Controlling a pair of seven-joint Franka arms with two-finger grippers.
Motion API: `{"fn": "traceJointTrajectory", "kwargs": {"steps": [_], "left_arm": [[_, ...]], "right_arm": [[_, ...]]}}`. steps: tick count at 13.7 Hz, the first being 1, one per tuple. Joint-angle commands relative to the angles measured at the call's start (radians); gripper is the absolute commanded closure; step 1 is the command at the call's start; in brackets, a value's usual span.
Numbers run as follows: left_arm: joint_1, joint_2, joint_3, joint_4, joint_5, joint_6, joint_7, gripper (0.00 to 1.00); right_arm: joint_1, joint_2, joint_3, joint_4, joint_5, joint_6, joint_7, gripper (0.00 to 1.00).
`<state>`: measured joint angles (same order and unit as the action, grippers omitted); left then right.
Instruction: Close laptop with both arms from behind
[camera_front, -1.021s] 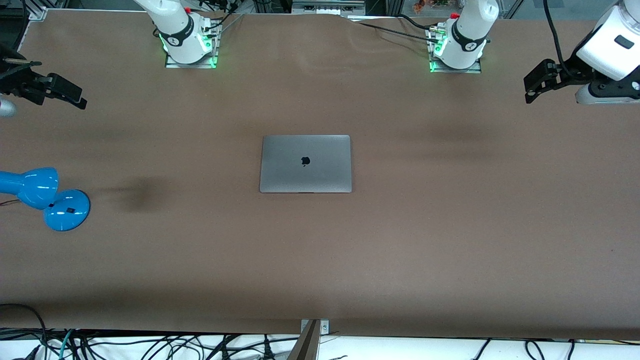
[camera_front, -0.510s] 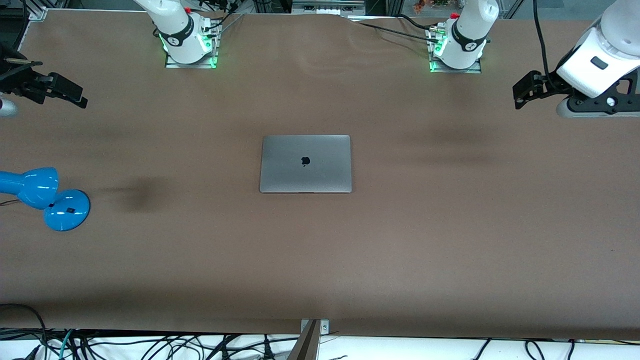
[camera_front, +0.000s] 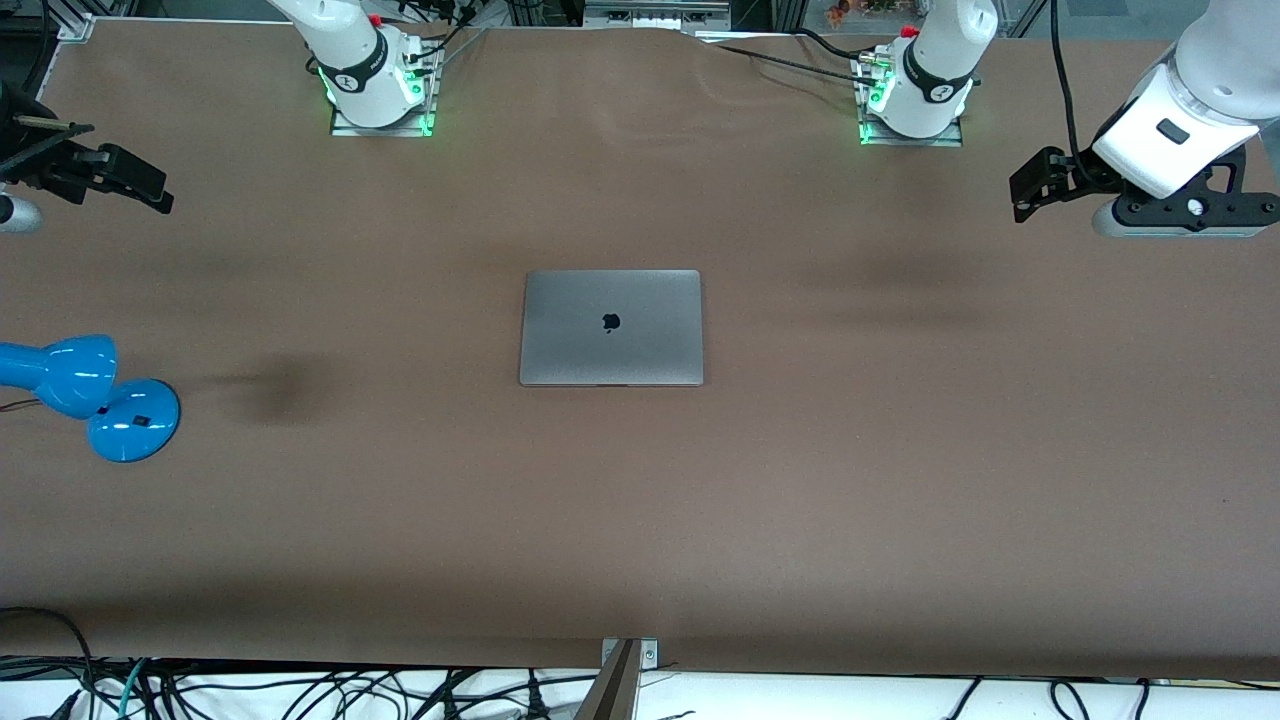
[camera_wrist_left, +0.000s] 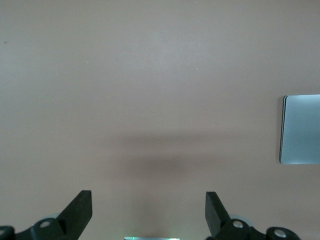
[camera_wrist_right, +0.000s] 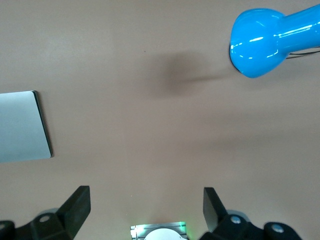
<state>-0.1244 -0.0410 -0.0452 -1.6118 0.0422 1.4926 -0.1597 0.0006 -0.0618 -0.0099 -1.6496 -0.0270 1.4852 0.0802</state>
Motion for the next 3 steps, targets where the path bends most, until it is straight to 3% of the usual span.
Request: {"fn": "traceJointTrajectory", "kwargs": {"steps": [1, 3], "left_arm": [[-0.011, -0.030, 0.011, -0.033, -0.016, 0.024, 0.016, 0.00], [-0.014, -0.030, 0.013, -0.033, -0.016, 0.024, 0.017, 0.00]], "right_arm": [[-0.004, -0.013, 0.007, -0.006, -0.011, -0.003, -0.010, 0.00], [-0.004, -0.013, 0.007, -0.006, -0.011, -0.003, -0.011, 0.00]]}}
